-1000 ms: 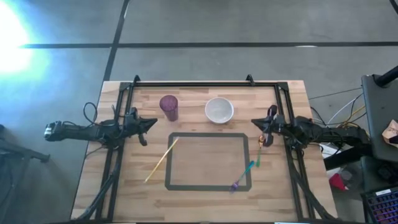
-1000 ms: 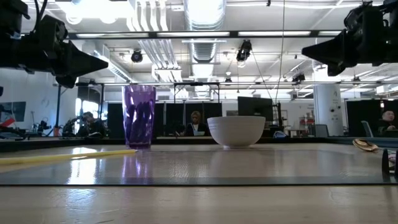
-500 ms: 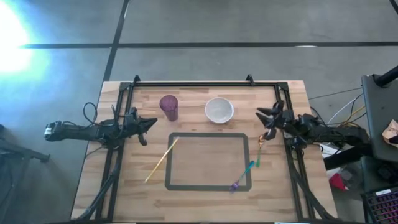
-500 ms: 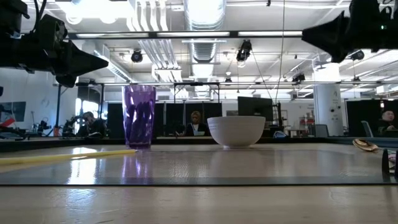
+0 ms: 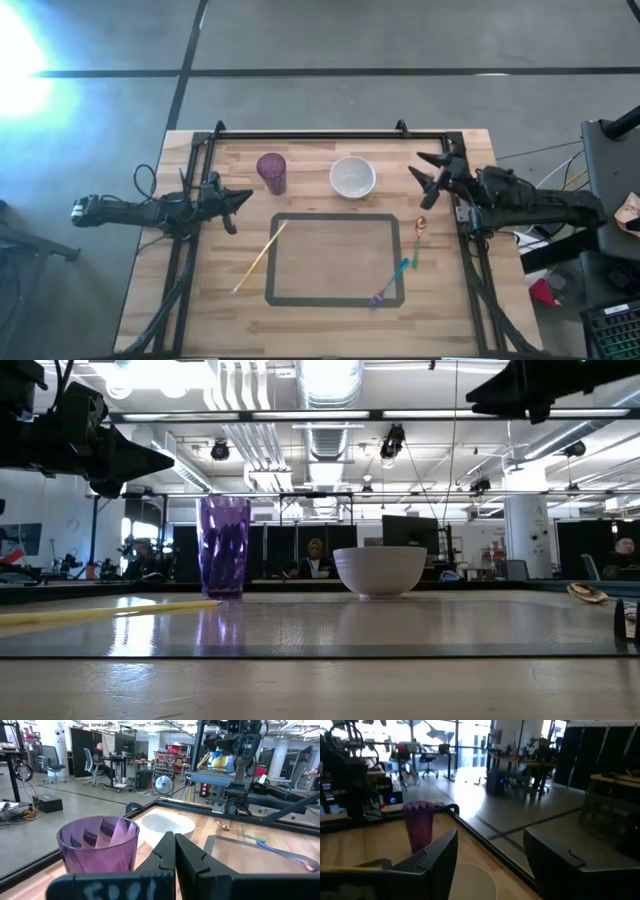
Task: Pick & Place Utensil
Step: Put the white bowl on the transparent mat
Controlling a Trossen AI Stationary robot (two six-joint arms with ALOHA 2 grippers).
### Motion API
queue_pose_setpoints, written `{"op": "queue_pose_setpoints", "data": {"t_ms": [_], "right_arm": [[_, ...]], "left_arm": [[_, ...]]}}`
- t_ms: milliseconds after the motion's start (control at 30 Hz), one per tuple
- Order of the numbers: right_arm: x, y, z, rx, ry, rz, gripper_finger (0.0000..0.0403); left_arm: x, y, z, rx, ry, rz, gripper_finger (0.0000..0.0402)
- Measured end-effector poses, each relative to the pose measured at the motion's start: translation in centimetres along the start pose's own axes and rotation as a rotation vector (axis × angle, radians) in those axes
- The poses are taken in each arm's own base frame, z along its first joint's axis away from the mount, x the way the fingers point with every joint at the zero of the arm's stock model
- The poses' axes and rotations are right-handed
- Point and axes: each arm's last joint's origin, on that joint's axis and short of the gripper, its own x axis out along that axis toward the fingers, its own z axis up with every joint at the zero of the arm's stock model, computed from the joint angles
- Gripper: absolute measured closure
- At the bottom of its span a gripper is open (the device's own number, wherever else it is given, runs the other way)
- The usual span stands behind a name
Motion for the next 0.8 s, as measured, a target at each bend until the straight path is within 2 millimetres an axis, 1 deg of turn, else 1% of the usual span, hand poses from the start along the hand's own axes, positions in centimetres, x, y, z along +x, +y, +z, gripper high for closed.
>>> {"op": "queue_pose_setpoints", "data": {"t_ms": [133, 367, 667, 800], "right_arm": [[0.7, 0.4, 1.3, -0.056, 0.123, -0.002, 0.0175], [2.2, 0.6, 3.1, -0.114, 0.316, -0.027, 0.0174], [5.1, 1.1, 4.3, -0.175, 0.519, 0.062, 0.0174], [6.7, 1.6, 4.4, -0.213, 0.574, 0.149, 0.0174]], "left_arm": [[0.0, 0.0, 0.5, -0.006, -0.013, 0.000, 0.0401], [0.0, 0.0, 0.2, -0.011, 0.006, 0.000, 0.0401], [0.0, 0.0, 0.3, -0.011, 0.004, 0.000, 0.0401], [0.0, 0.0, 0.5, 0.013, -0.015, -0.001, 0.0401]]}}
